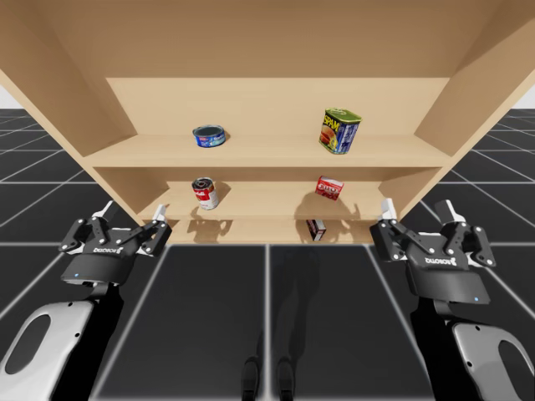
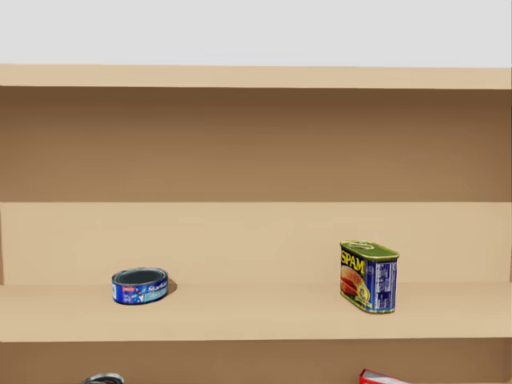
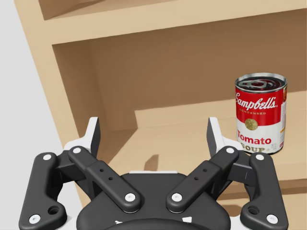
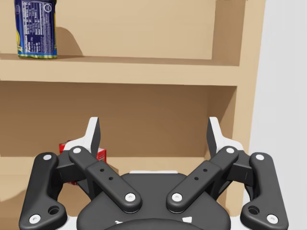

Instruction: Find the tomato soup can on the shelf and bring it to me.

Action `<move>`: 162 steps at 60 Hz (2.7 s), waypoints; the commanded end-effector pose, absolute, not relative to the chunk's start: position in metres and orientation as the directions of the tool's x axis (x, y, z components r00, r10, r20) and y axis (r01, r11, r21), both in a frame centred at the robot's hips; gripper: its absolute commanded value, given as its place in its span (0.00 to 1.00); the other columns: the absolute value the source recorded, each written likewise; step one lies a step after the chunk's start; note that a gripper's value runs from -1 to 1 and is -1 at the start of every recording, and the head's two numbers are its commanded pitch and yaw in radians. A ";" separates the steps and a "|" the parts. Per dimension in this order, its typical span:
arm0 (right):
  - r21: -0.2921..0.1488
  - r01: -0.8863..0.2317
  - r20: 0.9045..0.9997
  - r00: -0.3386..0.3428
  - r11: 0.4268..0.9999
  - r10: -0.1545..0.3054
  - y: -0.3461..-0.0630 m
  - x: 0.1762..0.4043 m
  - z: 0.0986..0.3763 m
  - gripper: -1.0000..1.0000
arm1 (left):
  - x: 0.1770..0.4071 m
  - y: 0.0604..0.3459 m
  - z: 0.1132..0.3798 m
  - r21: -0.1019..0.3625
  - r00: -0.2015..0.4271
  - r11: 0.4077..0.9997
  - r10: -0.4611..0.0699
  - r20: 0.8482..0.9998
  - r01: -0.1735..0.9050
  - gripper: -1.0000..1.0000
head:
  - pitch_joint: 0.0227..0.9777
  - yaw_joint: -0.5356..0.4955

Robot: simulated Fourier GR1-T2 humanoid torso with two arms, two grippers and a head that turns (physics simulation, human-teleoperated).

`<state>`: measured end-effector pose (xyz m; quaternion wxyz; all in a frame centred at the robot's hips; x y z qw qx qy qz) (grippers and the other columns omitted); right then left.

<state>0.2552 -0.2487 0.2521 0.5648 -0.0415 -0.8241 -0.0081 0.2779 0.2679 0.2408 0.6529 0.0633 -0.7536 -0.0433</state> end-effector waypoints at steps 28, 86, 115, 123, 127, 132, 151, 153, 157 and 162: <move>-0.003 0.033 0.953 -0.302 0.999 0.012 -0.248 0.255 0.253 0.00 | 0.278 0.268 0.241 0.147 -0.139 0.988 -0.151 0.979 -0.040 0.00 | 0.27 0.55; -0.065 -0.004 0.964 -0.260 0.998 0.062 -0.239 0.257 0.242 0.00 | 0.261 0.245 0.265 0.104 -0.051 0.992 -0.100 0.994 0.072 0.00 | 0.51 0.77; -0.062 0.002 0.965 -0.255 0.998 0.061 -0.241 0.259 0.241 0.00 | 0.281 0.221 0.274 0.078 0.046 0.988 -0.085 0.995 0.135 0.00 | 0.50 0.78; -0.061 0.003 0.965 -0.256 0.998 0.060 -0.241 0.259 0.241 0.00 | 0.293 0.218 0.272 0.032 0.081 0.987 -0.045 0.996 0.161 0.00 | 0.51 0.78; -0.062 0.004 0.965 -0.256 0.998 0.061 -0.241 0.259 0.240 0.00 | 0.299 0.215 0.270 0.030 0.082 0.986 -0.044 0.996 0.164 0.00 | 0.51 0.79; -0.061 0.007 0.964 -0.257 0.998 0.060 -0.242 0.259 0.241 0.00 | 0.306 0.210 0.266 0.026 0.085 0.985 -0.041 0.996 0.169 0.00 | 0.51 0.79; -0.050 0.010 0.964 -0.260 0.999 0.051 -0.243 0.259 0.241 0.00 | 0.333 0.195 0.253 0.018 0.100 0.982 -0.037 0.994 0.190 0.00 | 0.50 0.79; -0.049 0.011 0.964 -0.261 0.999 0.050 -0.243 0.259 0.241 0.00 | 0.338 0.193 0.252 0.021 0.102 0.982 -0.040 0.994 0.187 0.00 | 0.50 0.79; -0.048 0.012 0.964 -0.261 0.999 0.050 -0.244 0.260 0.242 0.00 | 0.343 0.190 0.252 0.025 0.097 0.982 -0.044 0.994 0.187 0.00 | 0.50 0.79; -0.046 0.014 0.964 -0.262 0.999 0.048 -0.245 0.260 0.242 0.00 | 0.352 0.187 0.251 0.028 0.103 0.984 -0.046 0.994 0.177 0.00 | 0.50 0.78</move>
